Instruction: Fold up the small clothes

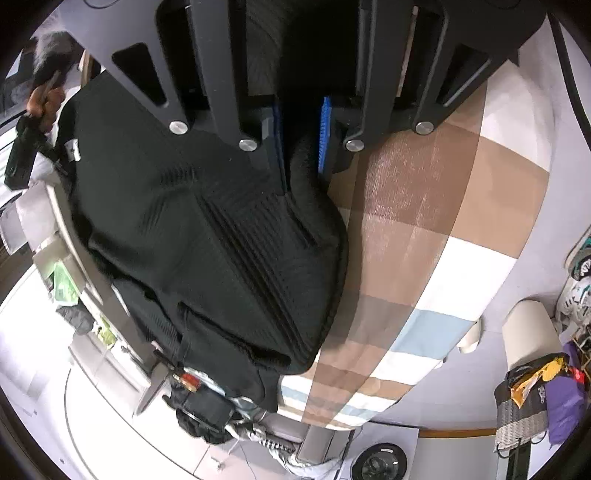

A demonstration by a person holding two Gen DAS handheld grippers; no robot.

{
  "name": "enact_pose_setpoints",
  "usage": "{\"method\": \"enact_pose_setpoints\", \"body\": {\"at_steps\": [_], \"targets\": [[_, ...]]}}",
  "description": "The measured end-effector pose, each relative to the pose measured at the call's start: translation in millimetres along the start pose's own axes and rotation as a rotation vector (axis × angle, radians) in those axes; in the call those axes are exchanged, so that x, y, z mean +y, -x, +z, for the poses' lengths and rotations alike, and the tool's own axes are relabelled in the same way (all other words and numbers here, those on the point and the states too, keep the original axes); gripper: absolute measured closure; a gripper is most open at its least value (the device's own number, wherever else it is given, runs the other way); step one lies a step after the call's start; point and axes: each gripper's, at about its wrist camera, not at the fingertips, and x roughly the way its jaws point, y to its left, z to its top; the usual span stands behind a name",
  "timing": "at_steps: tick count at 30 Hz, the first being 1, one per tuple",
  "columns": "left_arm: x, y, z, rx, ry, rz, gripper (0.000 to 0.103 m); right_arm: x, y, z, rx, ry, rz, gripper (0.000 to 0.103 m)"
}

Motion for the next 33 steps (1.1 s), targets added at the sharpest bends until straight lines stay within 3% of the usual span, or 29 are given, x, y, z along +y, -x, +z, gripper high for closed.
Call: {"method": "enact_pose_setpoints", "body": {"at_steps": [5, 10, 20, 24, 29, 32, 33], "targets": [[-1, 19, 6, -0.076, 0.014, -0.063, 0.096, 12, 14, 1, -0.072, 0.033, 0.032, 0.095], [-7, 51, 15, -0.152, 0.008, -0.128, 0.098, 9, 53, 5, -0.244, -0.007, 0.253, 0.095], [-6, 119, 28, -0.318, -0.014, -0.214, 0.103, -4, 94, 9, -0.382, -0.08, 0.454, 0.096], [0, 111, 30, -0.268, -0.045, -0.132, 0.103, -8, 89, 13, -0.337, -0.062, 0.312, 0.095], [0, 72, 23, -0.089, -0.07, -0.054, 0.098, -4, 61, 8, -0.186, -0.046, 0.187, 0.095], [-4, 56, 17, -0.036, -0.094, -0.046, 0.076, -8, 48, 6, -0.107, -0.057, 0.143, 0.092], [-5, 53, 15, -0.022, -0.101, -0.043, 0.064, -8, 46, 6, -0.094, -0.057, 0.133, 0.09]]}}
